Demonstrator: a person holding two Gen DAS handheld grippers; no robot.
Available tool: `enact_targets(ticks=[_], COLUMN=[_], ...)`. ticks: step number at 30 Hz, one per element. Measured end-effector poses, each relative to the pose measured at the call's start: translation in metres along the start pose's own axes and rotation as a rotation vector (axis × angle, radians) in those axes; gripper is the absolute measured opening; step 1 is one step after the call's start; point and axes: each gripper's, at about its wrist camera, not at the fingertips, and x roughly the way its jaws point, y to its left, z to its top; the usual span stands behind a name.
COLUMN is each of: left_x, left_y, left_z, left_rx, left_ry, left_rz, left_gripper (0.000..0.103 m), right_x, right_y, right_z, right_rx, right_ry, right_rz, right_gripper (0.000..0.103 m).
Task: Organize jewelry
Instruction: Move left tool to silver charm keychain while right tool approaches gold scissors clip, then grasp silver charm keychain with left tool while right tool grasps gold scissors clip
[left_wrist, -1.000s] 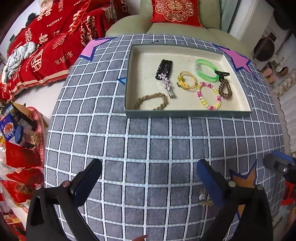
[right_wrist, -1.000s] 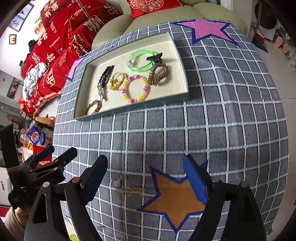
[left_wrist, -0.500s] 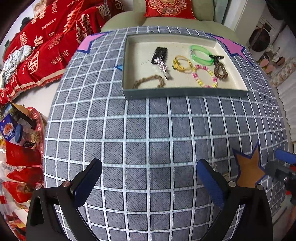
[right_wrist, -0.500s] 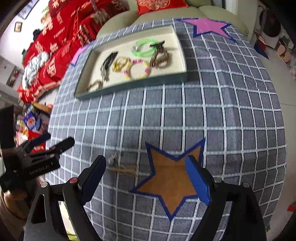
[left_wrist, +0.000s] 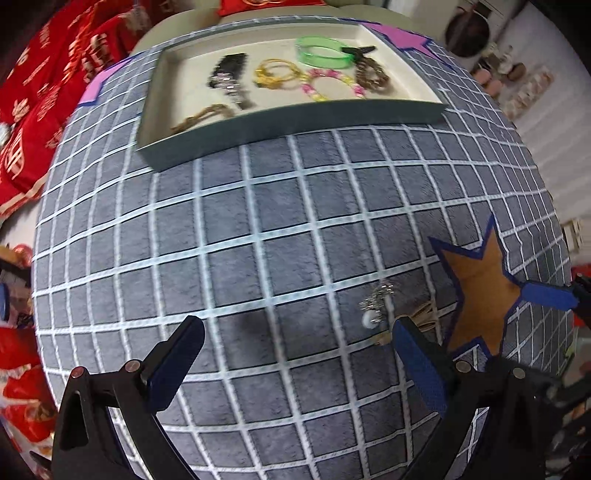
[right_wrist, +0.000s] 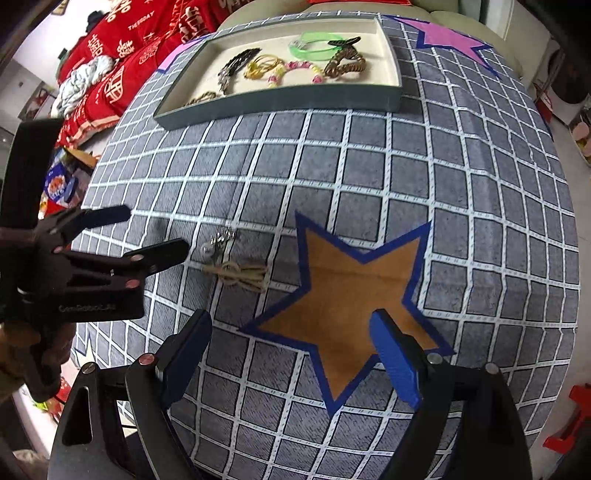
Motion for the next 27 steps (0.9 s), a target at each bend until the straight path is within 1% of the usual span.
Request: enact_targets(ticks=[2, 7, 8, 9, 11, 13, 16, 18, 19, 21, 22, 24, 25, 26, 27], left_x=[0.003, 0.013, 0.016, 0.018, 0.024, 0.027, 0.027, 0.025, 0.024, 0.022, 0.021, 0.020, 0.019, 0.019, 0.019], left_y=[-0.007, -0.018, -0.020, -0.020, -0.023, -0.024, -0.024, -0.025, -0.027, -0.035, -0.037, -0.044, -0.045, -0.045, -0.045], left_z=[0.002, 0.006, 0.008, 0.010, 0.010, 0.009, 0.009, 0.005, 0.003, 0.000, -0.001, 0.002, 0.003, 0.004, 0.005], left_rx=[0.025, 0.077, 0.084, 0.090, 0.101, 0.106, 0.105, 0.116, 0.126, 0.142, 0.152, 0.160, 0.160, 0.154, 0.142], left_ry=[-0.003, -0.002, -0.001, 0.001, 0.016, 0.017, 0.005, -0.012, -0.020, -0.030, -0.037, -0.045, -0.047, -0.050, -0.051], left_rz=[-0.004, 0.013, 0.019, 0.027, 0.041, 0.051, 0.043, 0.039, 0.036, 0.029, 0.026, 0.021, 0.018, 0.017, 0.012], left_gripper=[0.103, 0.103, 0.101, 0.094, 0.093, 0.090, 0.086, 0.075, 0.072, 0.059, 0.055, 0.035, 0.030, 0.019, 0.019], right_x=[0.002, 0.005, 0.005, 0.006, 0.008, 0.009, 0.011, 0.013, 0.014, 0.017, 0.020, 0.021, 0.022, 0.024, 0.026], right_y=[0.002, 0.008, 0.009, 0.010, 0.010, 0.009, 0.009, 0.010, 0.010, 0.012, 0.014, 0.014, 0.016, 0.017, 0.019], right_z=[-0.002, -0.002, -0.003, -0.003, -0.004, -0.006, -0.005, -0.005, -0.004, -0.001, 0.000, 0.001, 0.001, 0.003, 0.004], right_rx=[-0.014, -0.071, -0.081, -0.089, -0.095, -0.095, -0.094, -0.096, -0.099, -0.103, -0.105, -0.110, -0.112, -0.116, -0.119], right_ry=[0.000, -0.004, -0.003, -0.001, 0.002, 0.005, 0.007, 0.007, 0.007, 0.007, 0.007, 0.007, 0.008, 0.009, 0.009], right_rz=[0.001, 0.000, -0.001, -0.004, -0.007, -0.006, -0.004, -0.003, -0.003, -0.002, -0.002, -0.001, -0.001, 0.000, 0.000], right_gripper=[0.089, 0.089, 0.089, 0.089, 0.089, 0.089, 0.089, 0.089, 0.089, 0.089, 0.089, 0.089, 0.089, 0.089, 0.089])
